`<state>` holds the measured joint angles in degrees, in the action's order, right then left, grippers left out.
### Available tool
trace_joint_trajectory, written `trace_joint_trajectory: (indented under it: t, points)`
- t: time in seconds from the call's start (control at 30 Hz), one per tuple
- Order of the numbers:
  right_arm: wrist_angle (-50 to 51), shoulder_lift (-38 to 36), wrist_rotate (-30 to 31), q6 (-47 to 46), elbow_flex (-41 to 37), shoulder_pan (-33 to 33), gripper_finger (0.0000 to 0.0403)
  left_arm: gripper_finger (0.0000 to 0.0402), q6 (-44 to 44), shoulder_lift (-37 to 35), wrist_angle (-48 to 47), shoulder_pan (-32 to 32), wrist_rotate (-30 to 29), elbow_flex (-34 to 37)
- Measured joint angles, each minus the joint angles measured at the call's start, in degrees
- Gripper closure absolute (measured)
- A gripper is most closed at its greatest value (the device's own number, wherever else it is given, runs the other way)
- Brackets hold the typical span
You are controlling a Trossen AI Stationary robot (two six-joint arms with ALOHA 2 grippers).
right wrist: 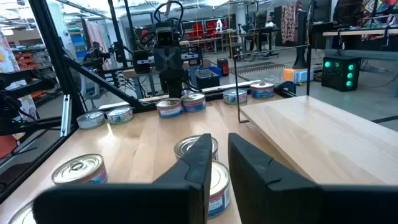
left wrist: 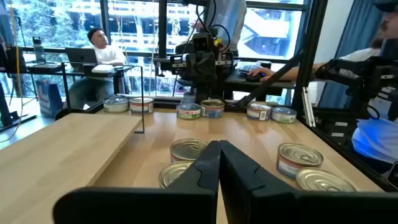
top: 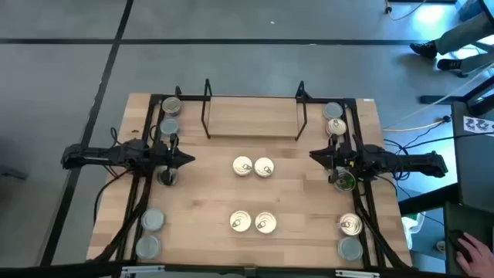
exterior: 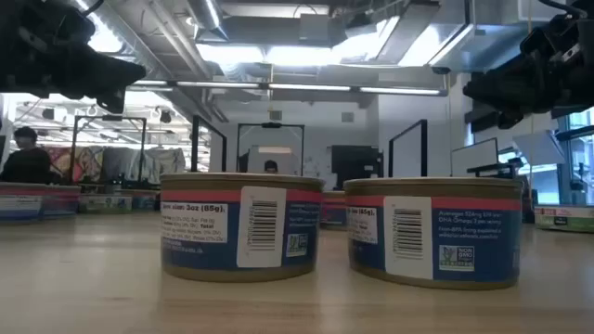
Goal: Stack canned seafood by type on shelf
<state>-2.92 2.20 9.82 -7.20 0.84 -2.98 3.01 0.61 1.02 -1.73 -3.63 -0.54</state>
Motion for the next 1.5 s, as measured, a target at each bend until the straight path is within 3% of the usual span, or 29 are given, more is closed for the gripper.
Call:
trace_joint_trajectory:
  t: [1.5]
  points:
    - [0.0,0.01,0.0,-0.01,0.02,-0.02,0.035,0.0396,0.02,-0.01,0.0,0.01,-0.01,0.0]
